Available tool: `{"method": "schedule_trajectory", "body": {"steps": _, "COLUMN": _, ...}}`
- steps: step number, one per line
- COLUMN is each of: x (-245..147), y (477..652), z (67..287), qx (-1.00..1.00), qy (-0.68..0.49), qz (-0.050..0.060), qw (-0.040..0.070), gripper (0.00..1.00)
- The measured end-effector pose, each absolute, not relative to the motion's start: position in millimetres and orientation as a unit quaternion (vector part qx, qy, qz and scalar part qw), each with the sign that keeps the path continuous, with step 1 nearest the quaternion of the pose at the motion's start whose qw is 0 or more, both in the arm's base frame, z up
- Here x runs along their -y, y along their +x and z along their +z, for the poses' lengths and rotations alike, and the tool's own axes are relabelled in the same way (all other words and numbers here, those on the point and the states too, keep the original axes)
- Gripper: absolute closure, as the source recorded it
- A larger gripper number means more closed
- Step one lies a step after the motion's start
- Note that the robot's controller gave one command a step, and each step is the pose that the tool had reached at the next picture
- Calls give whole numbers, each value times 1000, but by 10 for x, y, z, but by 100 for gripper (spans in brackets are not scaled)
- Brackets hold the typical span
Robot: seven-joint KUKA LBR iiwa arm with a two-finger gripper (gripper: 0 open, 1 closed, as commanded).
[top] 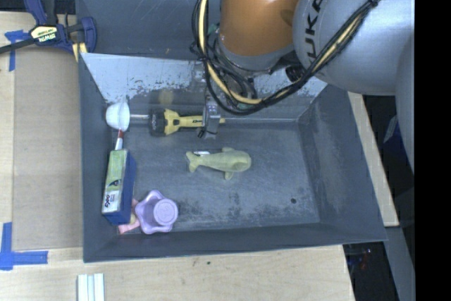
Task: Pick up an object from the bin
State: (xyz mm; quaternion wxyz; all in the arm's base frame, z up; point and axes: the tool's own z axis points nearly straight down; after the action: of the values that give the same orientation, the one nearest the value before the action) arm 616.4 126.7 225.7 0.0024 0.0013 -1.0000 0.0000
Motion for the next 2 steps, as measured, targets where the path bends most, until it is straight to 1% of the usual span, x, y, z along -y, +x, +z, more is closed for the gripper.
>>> {"method": "schedule_trajectory", "body": {"steps": 1, "x": -1257, "y": 6179, "z": 2313, "qx": 1000, "qy": 0, "qz": 0, "qw": -2, "gripper": 0}}
{"method": "schedule_trajectory", "body": {"steps": 2, "x": -469, "y": 6011, "z": 702, "qx": 998, "qy": 60, "qz": -1, "qw": 0, "gripper": 0}}
